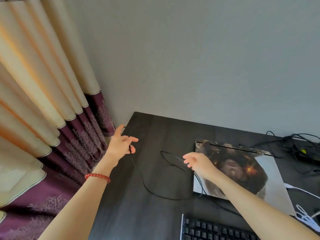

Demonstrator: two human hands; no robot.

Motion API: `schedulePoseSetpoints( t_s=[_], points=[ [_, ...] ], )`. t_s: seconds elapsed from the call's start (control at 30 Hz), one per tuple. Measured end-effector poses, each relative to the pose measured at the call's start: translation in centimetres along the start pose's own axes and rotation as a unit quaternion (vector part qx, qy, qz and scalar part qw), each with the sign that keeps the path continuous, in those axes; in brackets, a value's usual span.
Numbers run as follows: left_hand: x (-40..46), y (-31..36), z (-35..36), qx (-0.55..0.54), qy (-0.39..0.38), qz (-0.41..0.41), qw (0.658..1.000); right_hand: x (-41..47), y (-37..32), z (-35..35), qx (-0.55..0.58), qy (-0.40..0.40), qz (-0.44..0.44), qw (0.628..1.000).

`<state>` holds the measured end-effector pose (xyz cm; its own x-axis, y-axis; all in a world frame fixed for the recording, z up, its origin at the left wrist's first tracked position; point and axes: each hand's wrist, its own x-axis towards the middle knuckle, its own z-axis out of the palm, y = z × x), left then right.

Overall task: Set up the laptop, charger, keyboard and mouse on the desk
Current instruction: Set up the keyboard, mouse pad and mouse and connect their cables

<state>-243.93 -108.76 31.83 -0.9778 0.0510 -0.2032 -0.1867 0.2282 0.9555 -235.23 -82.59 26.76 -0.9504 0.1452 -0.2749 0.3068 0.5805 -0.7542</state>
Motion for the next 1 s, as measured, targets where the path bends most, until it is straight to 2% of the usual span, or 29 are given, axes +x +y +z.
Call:
schedulePoseSetpoints(
  t_s=[0.07,0.1,0.17,0.3,0.4,0.47,0.57,0.6,0.67,0.73,0.77,0.8,0.83,0.87,0.93,1.0],
  points=[
    [0.5,-2.4,0.7,0.062,-0.024,-0.002,0.998,0.8,2.5,-0.5,-0.123,0.099,0.042,0.987],
    [0.8,-3.6,1.0,0.071,-0.026,-0.002,0.997,1.1,3.8,-0.7,-0.174,0.105,0.073,0.976],
    [1.3,-5.7,1.7,0.109,-0.013,0.012,0.994,1.3,6.0,-0.3,-0.209,0.046,0.132,0.968],
    [2.4,-7.6,2.4,0.178,0.035,0.059,0.982,1.5,7.7,3.6,-0.158,-0.119,0.146,0.969],
    [3.2,-7.9,2.9,0.185,0.041,0.080,0.979,1.9,7.1,5.9,-0.156,-0.174,0.144,0.961],
    [3.7,-7.9,3.4,0.181,0.038,0.098,0.978,1.7,6.6,6.8,-0.200,-0.236,0.118,0.944],
    [4.4,-8.7,5.0,0.195,0.022,0.098,0.976,0.9,6.8,7.5,-0.300,-0.322,0.067,0.896],
    [4.4,-8.8,5.4,0.199,0.013,0.099,0.975,0.8,6.7,7.4,-0.330,-0.313,0.045,0.889],
    [4.3,-9.4,6.4,0.198,-0.013,0.102,0.975,1.6,6.5,6.8,-0.346,-0.211,0.016,0.914],
    [3.8,-9.9,7.4,0.200,-0.043,0.125,0.971,3.6,6.0,5.7,-0.253,-0.065,0.045,0.964],
    [3.3,-10.0,7.6,0.202,-0.055,0.145,0.967,4.5,5.4,5.0,-0.137,-0.023,0.105,0.985],
    [2.8,-10.2,8.1,0.202,-0.067,0.166,0.963,5.6,4.8,4.4,0.009,-0.025,0.186,0.982],
    [2.3,-10.2,8.4,0.203,-0.077,0.186,0.958,6.6,4.3,4.0,0.170,-0.059,0.257,0.949],
    [1.8,-10.2,8.8,0.206,-0.089,0.205,0.953,7.4,3.7,3.8,0.282,-0.105,0.303,0.904],
    [1.0,-10.2,9.4,0.216,-0.116,0.231,0.941,8.2,2.7,4.0,0.375,-0.162,0.341,0.847],
    [0.5,-10.3,9.5,0.231,-0.137,0.253,0.930,9.2,1.8,4.5,0.466,-0.132,0.345,0.804]
  ],
)
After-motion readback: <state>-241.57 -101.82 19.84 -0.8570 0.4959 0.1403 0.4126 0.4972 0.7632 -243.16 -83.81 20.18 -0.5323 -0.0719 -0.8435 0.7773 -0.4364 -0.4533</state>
